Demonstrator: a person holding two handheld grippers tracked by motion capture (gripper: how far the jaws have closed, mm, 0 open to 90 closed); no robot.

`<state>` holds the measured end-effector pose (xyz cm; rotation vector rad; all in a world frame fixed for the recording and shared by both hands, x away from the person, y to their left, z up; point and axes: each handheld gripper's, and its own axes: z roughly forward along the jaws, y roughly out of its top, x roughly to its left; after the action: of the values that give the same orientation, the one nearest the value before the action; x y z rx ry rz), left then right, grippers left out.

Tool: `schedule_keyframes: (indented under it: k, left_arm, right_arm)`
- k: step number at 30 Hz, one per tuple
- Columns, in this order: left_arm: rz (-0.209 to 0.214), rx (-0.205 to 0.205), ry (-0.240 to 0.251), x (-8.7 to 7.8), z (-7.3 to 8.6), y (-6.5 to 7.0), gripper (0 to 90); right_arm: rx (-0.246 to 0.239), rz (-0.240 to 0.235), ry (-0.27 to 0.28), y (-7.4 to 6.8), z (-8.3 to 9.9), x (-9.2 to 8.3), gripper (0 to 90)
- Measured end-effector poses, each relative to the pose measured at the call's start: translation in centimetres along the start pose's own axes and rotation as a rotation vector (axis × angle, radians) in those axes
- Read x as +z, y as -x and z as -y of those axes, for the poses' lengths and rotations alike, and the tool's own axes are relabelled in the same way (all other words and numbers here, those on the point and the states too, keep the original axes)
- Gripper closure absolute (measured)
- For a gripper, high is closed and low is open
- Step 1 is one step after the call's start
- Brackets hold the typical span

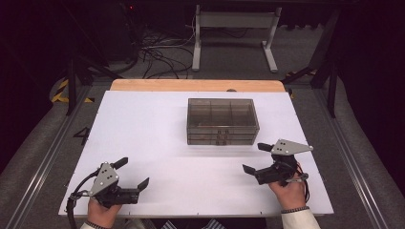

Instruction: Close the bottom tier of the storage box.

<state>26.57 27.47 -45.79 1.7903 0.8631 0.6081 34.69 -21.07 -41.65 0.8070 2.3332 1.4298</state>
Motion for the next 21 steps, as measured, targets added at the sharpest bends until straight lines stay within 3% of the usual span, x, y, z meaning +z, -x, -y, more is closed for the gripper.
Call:
schedule_keyframes:
  k: [18, 21]
  left_arm:
    - [0.001, -0.004, 0.0, 0.0, 0.0, 0.0, 2.9]
    - [0.0, 0.0, -0.002, 0.1, 0.0, 0.0, 2.9]
  right_arm:
    - [0.017, -0.003, 0.027, 1.0, 3.7, -1.1, 0.0]
    - [0.022, -0.003, 0.061, 1.2, 4.9, -1.2, 0.0]
